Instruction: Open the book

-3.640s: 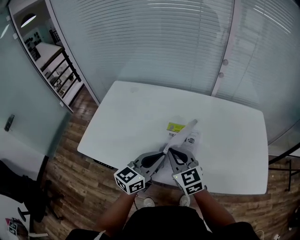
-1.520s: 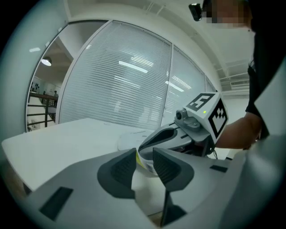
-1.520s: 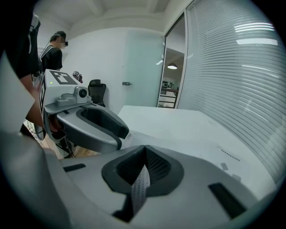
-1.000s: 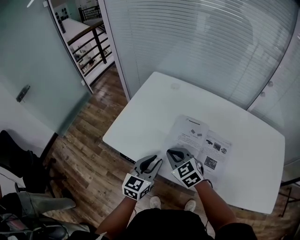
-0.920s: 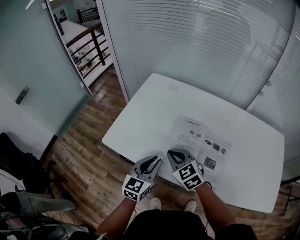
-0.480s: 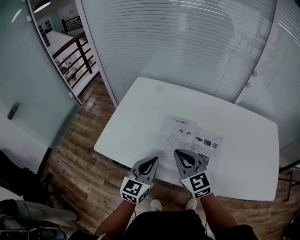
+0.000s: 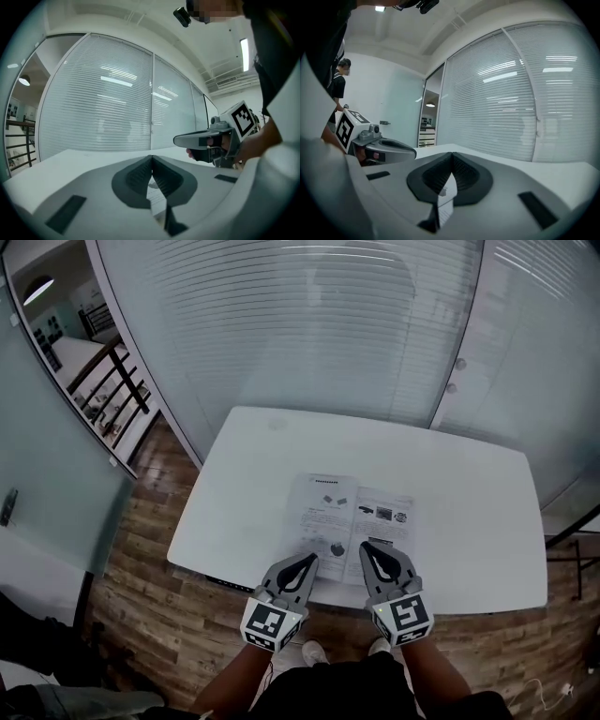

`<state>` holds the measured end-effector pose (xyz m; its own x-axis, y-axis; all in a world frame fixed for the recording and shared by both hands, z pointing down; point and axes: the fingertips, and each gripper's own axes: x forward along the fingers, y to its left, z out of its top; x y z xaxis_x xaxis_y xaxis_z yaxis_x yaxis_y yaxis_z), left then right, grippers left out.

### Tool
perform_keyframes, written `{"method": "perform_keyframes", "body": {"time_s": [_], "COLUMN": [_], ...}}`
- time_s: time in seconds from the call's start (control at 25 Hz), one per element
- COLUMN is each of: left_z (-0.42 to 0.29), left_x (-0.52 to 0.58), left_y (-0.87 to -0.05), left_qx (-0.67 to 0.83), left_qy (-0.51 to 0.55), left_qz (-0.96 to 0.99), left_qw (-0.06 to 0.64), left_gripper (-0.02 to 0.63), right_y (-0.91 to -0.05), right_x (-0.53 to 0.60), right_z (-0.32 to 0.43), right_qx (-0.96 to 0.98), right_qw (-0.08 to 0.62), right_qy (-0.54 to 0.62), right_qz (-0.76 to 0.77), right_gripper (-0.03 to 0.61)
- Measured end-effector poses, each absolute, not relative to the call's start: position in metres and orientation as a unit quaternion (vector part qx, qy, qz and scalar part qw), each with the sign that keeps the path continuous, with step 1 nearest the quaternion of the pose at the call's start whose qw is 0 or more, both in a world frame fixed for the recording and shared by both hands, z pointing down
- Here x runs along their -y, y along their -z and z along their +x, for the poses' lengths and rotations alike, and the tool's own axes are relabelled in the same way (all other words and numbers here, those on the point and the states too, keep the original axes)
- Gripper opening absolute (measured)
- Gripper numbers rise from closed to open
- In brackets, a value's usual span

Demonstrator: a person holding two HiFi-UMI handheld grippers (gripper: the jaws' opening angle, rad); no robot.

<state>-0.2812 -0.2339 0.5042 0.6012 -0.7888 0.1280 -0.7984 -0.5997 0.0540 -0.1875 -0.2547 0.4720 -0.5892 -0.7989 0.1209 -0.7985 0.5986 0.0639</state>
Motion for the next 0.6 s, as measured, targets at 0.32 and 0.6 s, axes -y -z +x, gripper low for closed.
{"method": "perform_keyframes", "body": {"time_s": [0.32,0.6], "left_z": [-0.228,-0.193], "left_x": [0.235,0.225], "left_y": [-0.496,-0.494], "left_qx": [0.429,0.431], "left_qy": [-0.052,-0.055], "left_qz": [0.901,0.900], "left_qw": [0.033,0.028], "left_gripper": [0.015,0.015], "right_y": [-0.472,-0.481], "right_x": [0.246,0.230], "right_z": [-0.117,-0.068], "right_qx": [0.867,0.852], "right_qw": [0.064,0.066], "right_qy": [-0.014,-0.026], "right_qz": [0.494,0.519], "right_gripper": [0.005,0.005]}}
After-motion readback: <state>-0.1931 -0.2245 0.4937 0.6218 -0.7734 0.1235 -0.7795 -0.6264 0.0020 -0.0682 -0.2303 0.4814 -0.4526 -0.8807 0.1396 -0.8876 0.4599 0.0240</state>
